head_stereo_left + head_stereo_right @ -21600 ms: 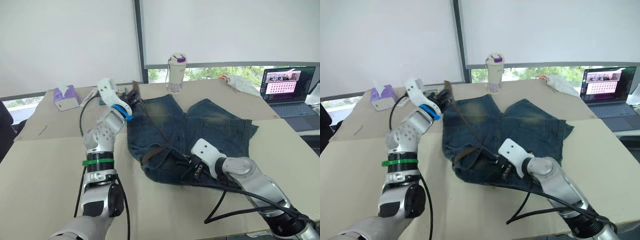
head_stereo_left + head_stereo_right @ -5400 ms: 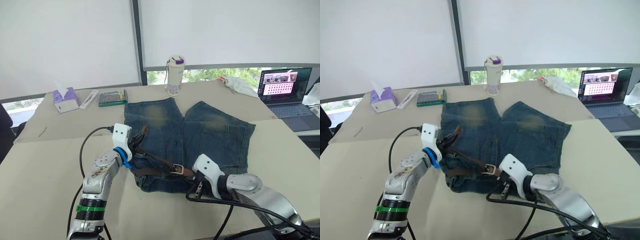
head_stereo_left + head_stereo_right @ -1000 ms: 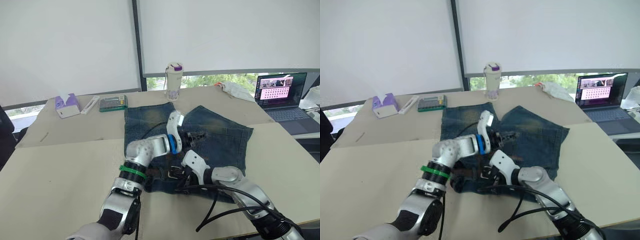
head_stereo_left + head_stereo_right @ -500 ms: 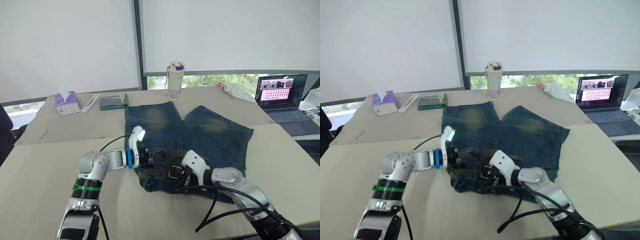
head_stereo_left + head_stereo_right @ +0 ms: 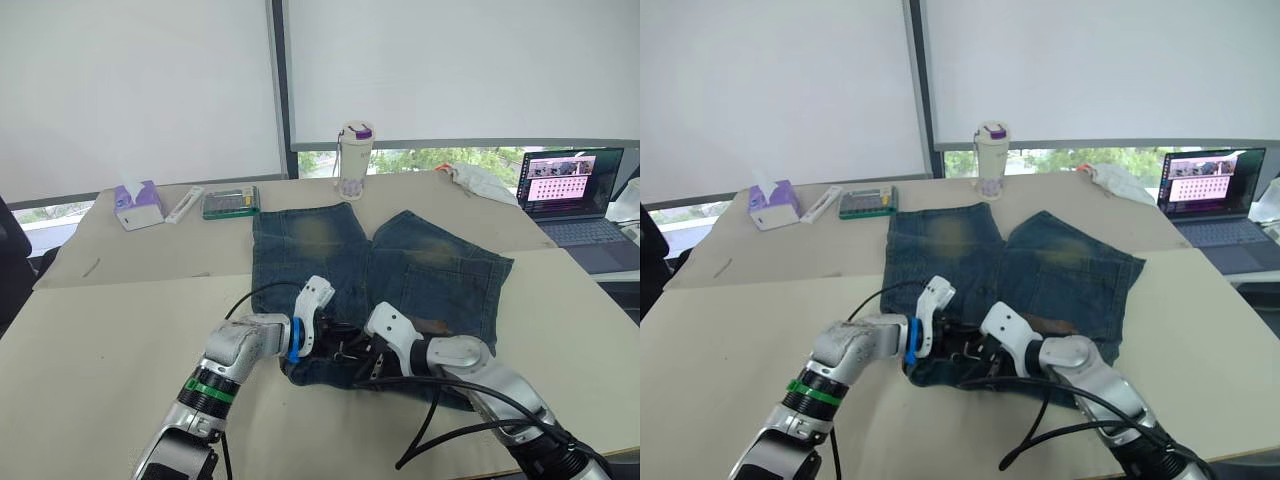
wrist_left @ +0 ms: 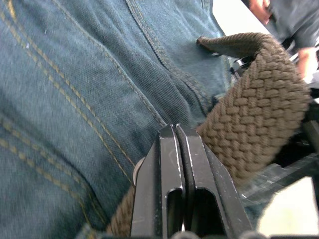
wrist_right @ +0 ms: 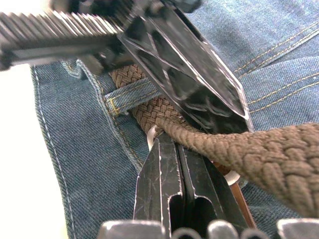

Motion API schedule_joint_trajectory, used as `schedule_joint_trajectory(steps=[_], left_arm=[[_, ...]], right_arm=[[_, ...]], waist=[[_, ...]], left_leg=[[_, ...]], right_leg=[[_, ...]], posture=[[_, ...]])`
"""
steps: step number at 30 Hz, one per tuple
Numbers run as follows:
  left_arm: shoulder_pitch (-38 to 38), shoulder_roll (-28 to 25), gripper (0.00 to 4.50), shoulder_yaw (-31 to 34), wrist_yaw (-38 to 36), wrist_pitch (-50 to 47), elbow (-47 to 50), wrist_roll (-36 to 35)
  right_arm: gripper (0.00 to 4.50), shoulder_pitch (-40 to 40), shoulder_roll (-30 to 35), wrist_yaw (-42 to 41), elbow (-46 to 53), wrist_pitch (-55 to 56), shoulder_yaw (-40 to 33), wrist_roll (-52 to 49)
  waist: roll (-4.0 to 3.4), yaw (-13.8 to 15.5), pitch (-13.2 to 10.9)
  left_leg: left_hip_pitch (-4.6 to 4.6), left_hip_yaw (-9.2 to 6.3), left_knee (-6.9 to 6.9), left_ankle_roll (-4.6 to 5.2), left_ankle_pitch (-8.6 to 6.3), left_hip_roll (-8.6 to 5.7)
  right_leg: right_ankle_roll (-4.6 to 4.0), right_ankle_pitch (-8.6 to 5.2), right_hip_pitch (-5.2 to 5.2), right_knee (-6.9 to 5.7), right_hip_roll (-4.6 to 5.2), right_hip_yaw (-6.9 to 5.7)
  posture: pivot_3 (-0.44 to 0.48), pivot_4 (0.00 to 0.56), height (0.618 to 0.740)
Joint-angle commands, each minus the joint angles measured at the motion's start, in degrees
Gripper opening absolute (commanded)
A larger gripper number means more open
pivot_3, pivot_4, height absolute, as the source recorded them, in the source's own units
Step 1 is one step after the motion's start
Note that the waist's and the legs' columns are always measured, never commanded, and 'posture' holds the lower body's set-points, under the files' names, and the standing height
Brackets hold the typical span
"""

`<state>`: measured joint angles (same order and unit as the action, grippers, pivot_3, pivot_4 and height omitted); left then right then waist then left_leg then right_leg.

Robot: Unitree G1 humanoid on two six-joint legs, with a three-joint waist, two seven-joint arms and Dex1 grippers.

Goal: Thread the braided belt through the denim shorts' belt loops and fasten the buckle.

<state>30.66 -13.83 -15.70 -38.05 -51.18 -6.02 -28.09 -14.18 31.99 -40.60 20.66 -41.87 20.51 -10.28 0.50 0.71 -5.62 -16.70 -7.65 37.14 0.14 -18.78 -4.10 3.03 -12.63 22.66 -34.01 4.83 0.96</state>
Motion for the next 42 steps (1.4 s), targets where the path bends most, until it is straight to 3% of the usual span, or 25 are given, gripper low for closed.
schedule_joint_trajectory(steps=[1,6,8,10,12,14,17,20,27,36,42], left_arm=[[-1.8,-2.59,0.07,-4.83,-1.28,2.95,-3.24,6.1],[-3.42,-5.04,0.07,-5.94,-2.28,7.47,-5.38,10.63],[-4.56,-5.34,0.07,-3.25,-2.21,8.44,-5.12,9.98],[-5.38,-2.85,0.07,4.38,-2.39,5.21,-3.04,2.89],[-3.39,1.85,0.07,19.18,1.87,-4.04,-3.13,-10.72],[-2.67,2.14,0.07,25.61,3.12,-9.07,-2.38,-15.91],[-3.91,0.55,0.07,23.91,2.48,-11.63,1.12,-15.83],[-4.31,0.73,0.07,21.77,1.87,-13.25,4.11,-16.58],[-4.17,1.59,0.07,13.63,0.0,-11.04,7.42,-13.33],[-4.64,1.04,0.07,2.81,-0.03,-3.49,-1.95,-2.13],[-7.22,0.01,0.07,3.07,0.26,2.05,-6.05,1.75]], right_arm=[[0.0,3.52,1.44,-0.55,-3.04,-5.33,3.19,0.58],[0.0,3.74,1.04,-0.4,-2.89,-5.69,2.86,0.13],[0.0,3.77,0.98,-0.34,-2.89,-5.63,2.86,0.08],[0.0,3.85,1.01,-0.24,-2.92,-5.42,2.88,-0.02],[0.0,3.97,1.04,-0.07,-2.92,-5.28,2.89,-0.22],[0.0,4.12,1.13,-0.03,-2.89,-5.15,2.75,-0.41],[0.0,4.34,1.14,-0.01,-2.95,-4.8,2.31,-0.91],[0.0,4.59,1.14,-0.18,-2.85,-4.48,1.89,-1.03],[0.0,4.41,1.45,0.07,-2.72,-4.03,1.19,-0.63],[0.0,5.16,1.57,0.76,-1.76,-4.12,0.41,-0.76],[0.0,5.59,1.68,1.94,0.09,-4.77,-0.81,-1.21]], waist=[[0.01,0.01,0.0],[0.01,-0.08,0.01],[0.01,-0.08,0.01],[0.0,-0.25,0.0],[-0.07,-0.31,-0.08],[-0.04,-0.39,-0.1],[0.04,-0.37,-0.1],[0.06,0.01,-0.1],[0.03,-0.01,-0.11],[0.07,0.24,-0.11],[0.07,0.4,-0.06]], left_leg=[[0.02,0.0,-0.04,0.0,0.0,0.0],[0.17,0.0,-0.18,0.04,-0.03,0.0],[0.21,0.01,-0.2,0.05,-0.03,0.0],[0.22,0.01,-0.22,0.08,-0.05,0.01],[0.19,0.01,-0.24,0.18,-0.11,0.03],[-0.06,-0.03,-0.22,0.4,-0.21,0.03],[-0.23,-0.08,-0.22,-0.14,0.09,0.06],[-0.25,-0.08,-0.21,-0.11,0.08,-0.06],[-0.31,-0.08,-0.23,-0.13,0.13,-0.05],[-0.37,-0.09,-0.22,-0.13,0.14,-0.07],[-0.39,-0.08,-0.22,-0.08,0.11,-0.08]], right_leg=[[0.01,-0.03,-0.01,0.0,0.01,0.0],[0.05,-0.16,-0.07,0.01,0.02,-0.01],[0.03,-0.19,-0.07,-0.01,0.05,0.0],[0.03,-0.2,-0.07,-0.01,0.06,0.0],[0.04,-0.22,-0.04,-0.03,0.07,0.0],[0.07,-0.23,0.3,-0.1,0.1,-0.04],[0.0,-0.18,0.44,-0.14,-0.01,-0.12],[-0.32,0.02,0.4,-0.09,0.11,-0.11],[-0.13,-0.09,0.42,-0.07,0.12,-0.12],[-0.12,-0.1,0.4,-0.05,0.15,-0.15],[-0.09,-0.12,0.34,-0.04,0.21,-0.15]], posture=[[0.0,0.15,0.74],[0.0,0.15,0.74],[0.0,0.15,0.74],[0.0,0.15,0.74],[0.0,0.15,0.74],[0.0,0.15,0.74],[0.0,0.15,0.74],[0.0,0.15,0.74],[0.0,0.15,0.74],[0.0,0.15,0.74],[0.0,0.15,0.74]])
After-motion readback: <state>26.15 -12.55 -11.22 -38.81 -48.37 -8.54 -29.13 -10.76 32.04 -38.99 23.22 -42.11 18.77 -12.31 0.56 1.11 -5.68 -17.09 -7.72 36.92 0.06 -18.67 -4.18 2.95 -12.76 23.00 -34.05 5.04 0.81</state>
